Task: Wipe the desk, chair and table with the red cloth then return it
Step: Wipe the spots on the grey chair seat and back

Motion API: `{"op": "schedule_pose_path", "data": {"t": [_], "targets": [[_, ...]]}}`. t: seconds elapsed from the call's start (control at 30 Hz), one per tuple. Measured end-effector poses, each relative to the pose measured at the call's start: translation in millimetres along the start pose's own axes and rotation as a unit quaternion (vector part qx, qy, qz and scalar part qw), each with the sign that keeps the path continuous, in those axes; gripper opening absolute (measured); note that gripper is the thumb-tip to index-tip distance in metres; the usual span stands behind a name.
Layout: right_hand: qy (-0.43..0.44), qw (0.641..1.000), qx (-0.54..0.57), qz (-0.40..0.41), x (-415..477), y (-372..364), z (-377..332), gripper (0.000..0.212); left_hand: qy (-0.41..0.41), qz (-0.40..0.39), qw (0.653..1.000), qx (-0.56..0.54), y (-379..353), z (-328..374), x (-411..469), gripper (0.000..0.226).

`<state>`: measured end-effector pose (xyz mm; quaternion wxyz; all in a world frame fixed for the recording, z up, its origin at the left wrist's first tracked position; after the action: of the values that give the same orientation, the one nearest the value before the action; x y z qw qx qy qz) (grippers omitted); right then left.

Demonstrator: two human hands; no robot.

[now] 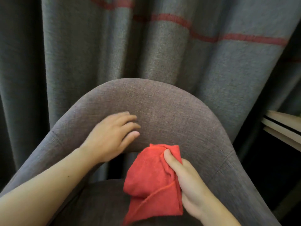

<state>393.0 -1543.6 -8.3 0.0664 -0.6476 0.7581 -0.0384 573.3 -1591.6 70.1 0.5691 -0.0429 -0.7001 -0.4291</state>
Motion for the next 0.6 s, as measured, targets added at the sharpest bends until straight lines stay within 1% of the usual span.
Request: {"op": "schedule_pose_path", "data": {"t": [0.03,0.07,0.1,0.13,0.17,0.2,0.27,0.33,0.37,0.43,0.5,0.53,0.6], "targets": [[0.007,1.000,-0.026,-0.009,-5.3,0.6,-3.0,0.037,0.054,-0.063,0.990,-0.115,-12.1,12.7,-5.6,0.049],[0.015,0.999,-0.047,-0.019,-10.7,1.8,-7.5,0.036,0.126,-0.118,0.959,-0.225,-22.9,25.4,-12.7,0.053],[0.021,0.998,-0.061,-0.025,-16.2,3.1,-13.8,0.036,0.196,-0.153,0.914,-0.321,-32.0,37.5,-19.1,0.058],[0.027,0.997,-0.069,-0.028,-21.1,5.9,-21.7,0.035,0.252,-0.168,0.869,-0.391,-37.2,49.2,-23.6,0.066],[0.031,0.997,-0.070,-0.025,-25.4,10.3,-30.9,0.035,0.287,-0.173,0.832,-0.443,-39.4,60.4,-26.0,0.071],[0.032,0.997,-0.067,-0.017,-29.2,16.3,-40.7,0.035,0.308,-0.171,0.806,-0.475,-37.5,70.8,-26.5,0.068],[0.026,0.997,-0.066,0.004,-38.3,28.0,-63.3,0.038,0.324,-0.156,0.783,-0.509,-26.0,87.5,-19.5,0.051],[0.014,0.997,-0.075,0.022,-49.9,38.7,-88.8,0.044,0.336,-0.143,0.778,-0.512,-10.1,100.7,-5.7,0.042],[0.010,0.997,-0.076,0.028,-56.5,43.6,-104.5,0.047,0.334,-0.132,0.784,-0.507,0.3,107.6,5.7,0.038],[0.003,0.997,-0.063,0.037,-70.6,53.5,-142.4,0.050,0.314,-0.097,0.814,-0.478,28.2,122.7,37.0,0.032],[0.008,0.998,-0.050,0.049,-86.3,63.6,-189.1,0.051,0.286,-0.065,0.849,-0.440,60.5,139.3,73.6,0.035],[0.015,0.997,-0.050,0.056,-94.8,69.1,-214.5,0.050,0.277,-0.057,0.857,-0.431,76.0,149.4,92.5,0.036],[0.020,0.996,-0.050,0.064,-112.6,80.4,-263.6,0.047,0.284,-0.059,0.856,-0.429,104.7,171.2,130.4,0.035]]}}
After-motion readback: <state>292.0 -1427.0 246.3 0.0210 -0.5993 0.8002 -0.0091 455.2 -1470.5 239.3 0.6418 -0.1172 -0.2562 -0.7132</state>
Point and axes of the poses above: each hand's wrist, its own x-axis towards the middle knuckle, its own y-axis out of the back of the hand, z = x × y, the point moved 8 cm from there along x, towards the middle knuckle, and after that the axes turned 15 degrees about z, right-handed, at the moved point
